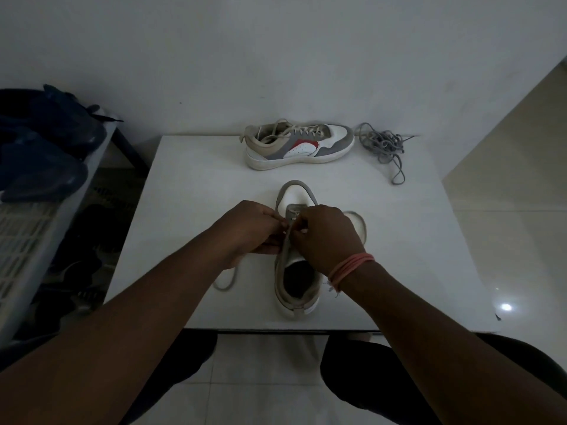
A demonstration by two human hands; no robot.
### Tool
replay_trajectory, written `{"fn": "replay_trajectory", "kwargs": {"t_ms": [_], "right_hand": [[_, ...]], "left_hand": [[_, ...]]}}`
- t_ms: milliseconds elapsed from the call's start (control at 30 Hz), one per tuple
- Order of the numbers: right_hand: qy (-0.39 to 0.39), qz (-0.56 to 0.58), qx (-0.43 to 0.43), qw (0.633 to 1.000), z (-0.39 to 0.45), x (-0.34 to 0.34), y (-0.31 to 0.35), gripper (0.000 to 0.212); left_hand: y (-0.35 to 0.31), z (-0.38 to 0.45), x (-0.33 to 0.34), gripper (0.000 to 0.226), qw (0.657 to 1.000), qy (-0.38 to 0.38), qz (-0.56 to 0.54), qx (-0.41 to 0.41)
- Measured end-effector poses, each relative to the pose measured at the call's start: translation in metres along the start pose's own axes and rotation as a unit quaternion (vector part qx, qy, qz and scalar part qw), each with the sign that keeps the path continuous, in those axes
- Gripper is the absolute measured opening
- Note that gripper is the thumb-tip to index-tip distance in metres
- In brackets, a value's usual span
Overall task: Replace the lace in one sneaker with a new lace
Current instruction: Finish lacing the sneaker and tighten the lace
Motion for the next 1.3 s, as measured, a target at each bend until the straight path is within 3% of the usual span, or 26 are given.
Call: {"fn": "replay_trajectory", "kwargs": {"t_ms": [100, 200, 300, 400, 467, 500, 567, 600, 633, 667, 700, 733, 767, 800, 833, 900, 967, 1033, 1100, 1133, 1167, 1200, 1233, 1267, 1300], "right_hand": [[-0.009, -0.027, -0.014, 1.000, -0.002, 0.002, 0.005, 0.016], [-0.016, 0.024, 0.000, 1.000, -0.004, 0.002, 0.000, 0.013], [-0.054, -0.011, 0.039, 0.998, -0.006, -0.006, -0.014, 0.023], [-0.023, -0.023, 0.059, 0.998, -0.007, -0.007, -0.019, 0.028], [0.021, 0.016, 0.064, 0.998, -0.007, -0.002, -0.021, 0.026], [0.036, 0.026, 0.068, 0.997, -0.007, 0.000, -0.023, 0.026], [0.049, 0.036, 0.074, 0.995, -0.006, 0.004, -0.026, 0.027], [0.053, 0.042, 0.077, 0.995, -0.005, 0.005, -0.028, 0.028], [0.055, 0.047, 0.080, 0.994, -0.004, 0.007, -0.029, 0.028], [0.057, 0.051, 0.082, 0.994, -0.004, 0.008, -0.030, 0.028], [0.059, 0.055, 0.085, 0.993, -0.004, 0.009, -0.032, 0.029], [0.060, 0.058, 0.086, 0.993, -0.004, 0.010, -0.033, 0.029], [0.060, 0.058, 0.086, 0.993, -0.003, 0.009, -0.032, 0.030], [0.061, 0.057, 0.086, 0.993, -0.002, 0.009, -0.032, 0.031], [0.062, 0.055, 0.087, 0.993, -0.002, 0.009, -0.033, 0.033], [0.071, 0.052, 0.090, 0.992, -0.002, 0.008, -0.034, 0.037], [0.080, 0.058, 0.094, 0.991, -0.003, 0.009, -0.034, 0.040], [0.078, 0.066, 0.098, 0.990, -0.005, 0.009, -0.037, 0.041], [0.077, 0.067, 0.095, 0.990, -0.005, 0.007, -0.036, 0.042], [0.079, 0.068, 0.093, 0.990, -0.005, 0.008, -0.036, 0.042], [0.083, 0.070, 0.093, 0.990, -0.004, 0.009, -0.035, 0.042], [0.083, 0.074, 0.094, 0.989, -0.005, 0.010, -0.035, 0.042], [0.081, 0.077, 0.095, 0.989, -0.004, 0.010, -0.035, 0.042], [0.077, 0.080, 0.097, 0.989, -0.004, 0.010, -0.037, 0.042], [0.073, 0.080, 0.099, 0.989, -0.004, 0.011, -0.038, 0.042]], "left_hand": [[0.002, 0.004, 0.000, 0.014, 1.000, -0.012, 0.018, 0.003], [0.002, 0.003, 0.001, 0.008, 0.999, -0.023, 0.038, 0.019], [-0.003, 0.004, -0.001, 0.005, 0.990, -0.050, 0.126, 0.050], [-0.021, -0.001, -0.014, 0.021, 0.979, -0.093, 0.172, 0.062], [-0.036, -0.004, -0.028, 0.016, 0.993, -0.098, 0.029, 0.061], [-0.040, -0.005, -0.038, 0.024, 0.988, -0.088, -0.116, 0.044], [-0.051, -0.013, -0.052, 0.029, 0.924, -0.029, -0.381, 0.019], [-0.052, -0.012, -0.062, 0.028, 0.913, -0.025, -0.407, 0.008], [-0.050, -0.012, -0.069, 0.025, 0.936, -0.036, -0.351, -0.007], [-0.045, -0.010, -0.072, 0.023, 0.973, -0.056, -0.222, -0.012], [-0.041, -0.012, -0.068, 0.020, 0.997, -0.065, -0.027, -0.006], [-0.037, -0.012, -0.060, 0.020, 0.980, -0.061, 0.191, 0.007], [-0.033, -0.012, -0.043, 0.025, 0.932, -0.032, 0.360, 0.036], [-0.026, -0.010, -0.019, 0.027, 0.887, 0.019, 0.454, 0.075], [-0.022, -0.013, 0.001, 0.021, 0.883, 0.074, 0.452, 0.106], [-0.035, -0.017, 0.008, 0.019, 0.941, 0.122, 0.276, 0.150], [-0.069, -0.019, -0.020, 0.026, 0.972, 0.086, 0.034, 0.218], [-0.095, -0.024, -0.049, 0.013, 0.934, 0.097, -0.242, 0.243], [-0.094, -0.021, -0.053, 0.019, 0.899, 0.113, -0.376, 0.192], [-0.082, -0.018, -0.049, 0.021, 0.921, 0.090, -0.347, 0.151], [-0.066, -0.014, -0.045, 0.021, 0.963, 0.045, -0.242, 0.113], [-0.052, -0.009, -0.041, 0.021, 0.994, -0.001, -0.050, 0.098], [-0.042, -0.007, -0.032, 0.022, 0.980, -0.014, 0.176, 0.095], [-0.031, -0.007, -0.018, 0.028, 0.925, 0.005, 0.368, 0.095], [-0.024, -0.010, -0.002, 0.030, 0.876, 0.041, 0.466, 0.118]]}}
Point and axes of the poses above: each hand's wrist, its own z-axis towards the middle knuckle, its own x-axis out of the palm, y = z × x, the point moved 10 cm from there along z, towards the middle knuckle, and after that the axes turned 2 degrees about -y, right-handed, at the moved point
